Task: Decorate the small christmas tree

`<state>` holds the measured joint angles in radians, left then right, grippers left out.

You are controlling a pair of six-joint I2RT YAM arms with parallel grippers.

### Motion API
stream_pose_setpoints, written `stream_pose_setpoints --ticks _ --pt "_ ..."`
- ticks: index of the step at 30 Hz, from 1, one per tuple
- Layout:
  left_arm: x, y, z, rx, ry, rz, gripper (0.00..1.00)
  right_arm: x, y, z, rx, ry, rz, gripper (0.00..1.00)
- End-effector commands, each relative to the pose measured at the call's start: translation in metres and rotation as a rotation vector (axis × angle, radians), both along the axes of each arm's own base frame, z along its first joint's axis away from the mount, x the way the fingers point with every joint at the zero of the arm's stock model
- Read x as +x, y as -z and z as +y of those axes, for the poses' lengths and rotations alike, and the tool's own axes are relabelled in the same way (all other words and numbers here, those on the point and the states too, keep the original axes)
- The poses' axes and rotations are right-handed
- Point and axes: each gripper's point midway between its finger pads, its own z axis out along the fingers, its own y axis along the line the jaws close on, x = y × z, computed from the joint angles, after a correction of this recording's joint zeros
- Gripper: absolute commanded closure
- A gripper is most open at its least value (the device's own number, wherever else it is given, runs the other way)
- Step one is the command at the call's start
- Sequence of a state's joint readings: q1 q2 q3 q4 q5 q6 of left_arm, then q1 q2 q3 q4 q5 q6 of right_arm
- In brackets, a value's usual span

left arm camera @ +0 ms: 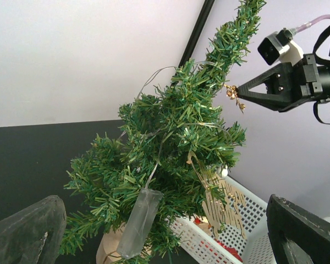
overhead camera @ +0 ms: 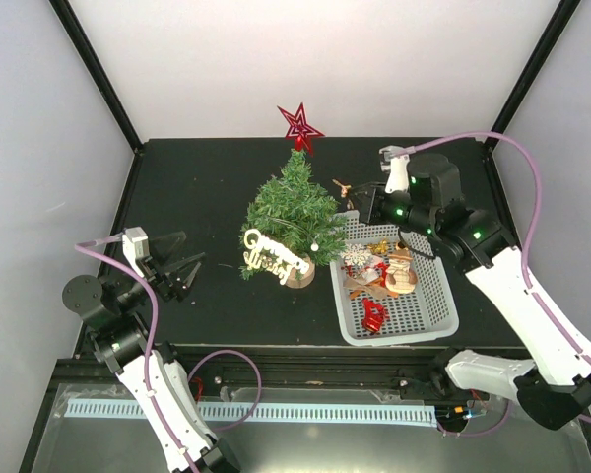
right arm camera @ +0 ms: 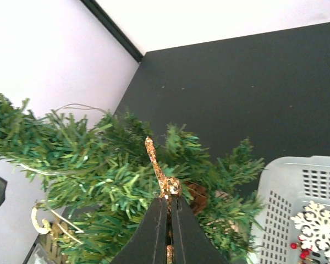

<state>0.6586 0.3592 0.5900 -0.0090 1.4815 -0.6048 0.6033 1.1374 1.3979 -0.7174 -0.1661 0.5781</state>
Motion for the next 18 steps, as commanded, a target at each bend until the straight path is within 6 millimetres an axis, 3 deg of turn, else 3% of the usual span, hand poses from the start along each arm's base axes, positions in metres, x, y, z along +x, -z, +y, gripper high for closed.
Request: stream_pose_setpoints --ticks 1,18 --pt "-0.004 -0.003 -0.003 0.019 0.001 -0.026 0.01 -0.006 -0.017 0.021 0.065 -0.064 -0.004 0.98" --pt "-0.004 -0.004 -0.003 0.021 0.006 -0.026 0.01 -0.011 -0.009 0.071 0.118 -0.18 0.077 0.97"
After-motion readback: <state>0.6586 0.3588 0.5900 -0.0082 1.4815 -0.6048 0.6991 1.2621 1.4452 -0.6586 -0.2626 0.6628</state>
